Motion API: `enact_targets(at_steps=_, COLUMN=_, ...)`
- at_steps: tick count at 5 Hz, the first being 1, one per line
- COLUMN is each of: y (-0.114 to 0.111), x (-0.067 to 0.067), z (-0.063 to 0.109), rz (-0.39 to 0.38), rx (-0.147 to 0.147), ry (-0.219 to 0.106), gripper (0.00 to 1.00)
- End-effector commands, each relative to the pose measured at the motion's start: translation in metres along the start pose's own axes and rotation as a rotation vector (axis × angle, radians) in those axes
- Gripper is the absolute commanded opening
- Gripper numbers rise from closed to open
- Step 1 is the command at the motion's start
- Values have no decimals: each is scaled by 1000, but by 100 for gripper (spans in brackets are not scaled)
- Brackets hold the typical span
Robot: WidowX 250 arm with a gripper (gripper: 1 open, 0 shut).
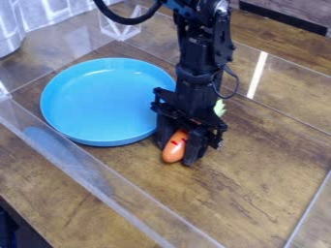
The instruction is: Put the carrot in the blue tray
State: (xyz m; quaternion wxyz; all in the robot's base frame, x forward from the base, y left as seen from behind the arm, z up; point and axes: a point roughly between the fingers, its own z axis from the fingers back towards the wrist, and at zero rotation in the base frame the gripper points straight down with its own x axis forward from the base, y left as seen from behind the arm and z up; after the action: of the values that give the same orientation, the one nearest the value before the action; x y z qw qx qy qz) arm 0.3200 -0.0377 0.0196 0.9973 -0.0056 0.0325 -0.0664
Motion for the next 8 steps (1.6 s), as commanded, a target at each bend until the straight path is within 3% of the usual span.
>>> enact_targets(at_steps=1, y=-15, x=4, z=4, rz=-39, rx=-14, ry=-13, gripper=100)
enact_targets(at_steps=4, y=-18, x=5, z=2, rz=-42, rx=-30, ry=0, gripper=100)
enact_targets(at_steps=5, y=-18, x=6, z=1, rz=-43, rx=-35, ry=7, gripper=0)
enact_targets(at_steps=6, y=-22, x=5, z=0, rz=-45, rx=-50, ry=15, gripper=100)
enact_targets(at_steps=7, y=-22, x=3, z=0, rz=-46, rx=-54, ry=22, gripper=0)
enact_targets(at_steps=8, y=-25, x=3, z=-1, rz=-48, rx=-66, ry=30, gripper=100)
